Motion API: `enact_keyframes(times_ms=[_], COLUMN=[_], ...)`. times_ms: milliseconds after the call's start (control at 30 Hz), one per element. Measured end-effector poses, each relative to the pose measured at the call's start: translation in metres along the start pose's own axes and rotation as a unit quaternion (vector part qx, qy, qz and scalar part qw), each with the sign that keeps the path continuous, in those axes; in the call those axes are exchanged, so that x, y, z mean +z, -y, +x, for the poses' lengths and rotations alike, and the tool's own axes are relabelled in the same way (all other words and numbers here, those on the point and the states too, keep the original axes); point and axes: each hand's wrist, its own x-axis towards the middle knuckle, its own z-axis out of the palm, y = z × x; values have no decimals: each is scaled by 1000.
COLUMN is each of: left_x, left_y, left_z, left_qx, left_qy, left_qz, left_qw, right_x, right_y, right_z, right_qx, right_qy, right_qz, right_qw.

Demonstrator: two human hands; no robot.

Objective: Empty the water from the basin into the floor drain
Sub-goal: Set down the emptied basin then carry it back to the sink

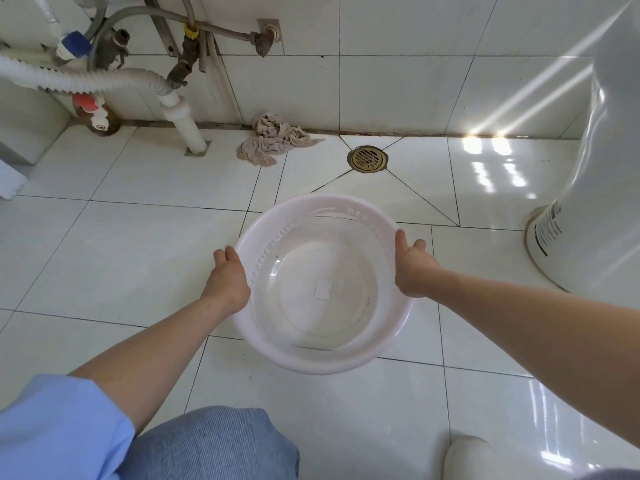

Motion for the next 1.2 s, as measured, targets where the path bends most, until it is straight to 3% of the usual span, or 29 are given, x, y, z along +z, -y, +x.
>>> enact_keyframes(times_ms=[667,967,1200], left_x=[-12,-54,-117], left_y=[2,-2,10], left_z=[-6,-17,-52], left_qx=[1,-20,-55], left_qy=[-35,-85,-100], left_qz=[-44,-85,-76], left_qw=[998,993,991], right_x=[-16,-61,-99], right_y=[-1,27,66], right_z=[-10,-12,-52], right_qx=[-17,-50,-59], right_qy=[-29,-86,-71], right_qz=[34,17,2], right_qw=[999,995,996])
